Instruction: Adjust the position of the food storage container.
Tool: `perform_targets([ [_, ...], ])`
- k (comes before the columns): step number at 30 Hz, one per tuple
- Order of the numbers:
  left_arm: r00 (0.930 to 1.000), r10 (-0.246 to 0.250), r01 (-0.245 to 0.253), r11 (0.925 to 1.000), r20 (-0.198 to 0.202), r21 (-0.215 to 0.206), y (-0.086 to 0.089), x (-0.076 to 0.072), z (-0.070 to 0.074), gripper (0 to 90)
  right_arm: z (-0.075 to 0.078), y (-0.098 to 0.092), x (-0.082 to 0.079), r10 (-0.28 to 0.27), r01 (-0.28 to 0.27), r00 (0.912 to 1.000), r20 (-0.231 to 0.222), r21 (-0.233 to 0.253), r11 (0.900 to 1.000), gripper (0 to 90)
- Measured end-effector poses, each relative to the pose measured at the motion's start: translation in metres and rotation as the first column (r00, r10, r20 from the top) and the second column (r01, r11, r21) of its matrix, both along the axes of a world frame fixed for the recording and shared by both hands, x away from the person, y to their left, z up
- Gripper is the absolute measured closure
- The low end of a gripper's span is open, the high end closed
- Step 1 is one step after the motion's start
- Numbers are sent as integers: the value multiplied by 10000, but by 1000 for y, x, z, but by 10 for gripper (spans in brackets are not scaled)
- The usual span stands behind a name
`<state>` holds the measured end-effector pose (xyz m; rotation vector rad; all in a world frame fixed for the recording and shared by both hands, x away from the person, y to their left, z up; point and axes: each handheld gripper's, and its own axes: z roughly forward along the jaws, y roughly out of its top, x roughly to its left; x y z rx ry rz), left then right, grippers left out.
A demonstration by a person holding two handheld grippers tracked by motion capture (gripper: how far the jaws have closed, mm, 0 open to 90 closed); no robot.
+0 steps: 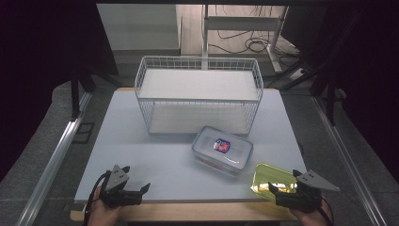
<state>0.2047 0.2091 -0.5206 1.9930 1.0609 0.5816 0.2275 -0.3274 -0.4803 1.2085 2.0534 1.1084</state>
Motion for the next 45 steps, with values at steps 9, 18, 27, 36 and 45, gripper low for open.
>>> perform_targets([
  [9, 9984, -501, 495, 9985, 249, 223, -6, -1, -2, 46, 0, 1, 0, 95, -95, 9999, -120, 1, 10000, 0],
  [18, 9977, -624, 621, 9980, 252, 139, -7, -1, -1, 44, 0, 4, 0, 8, -8, 9991, -412, -14, 10000, 0],
  [27, 9985, -532, 533, 9985, 162, -76, -4, 0, -2, 43, 7, 10, -7, 465, -475, 9978, -470, -199, 9987, 221],
  [36, 9985, -529, 531, 9984, 135, -174, -3, 0, -2, 43, 13, 23, -29, 1980, -2057, 9708, -1356, -447, 9776, 693],
  [45, 9979, -640, 644, 9974, 118, -331, -3, 0, -2, 41, 2, 16, -37, 2213, -2435, 9493, -2232, -775, 9668, 889],
])
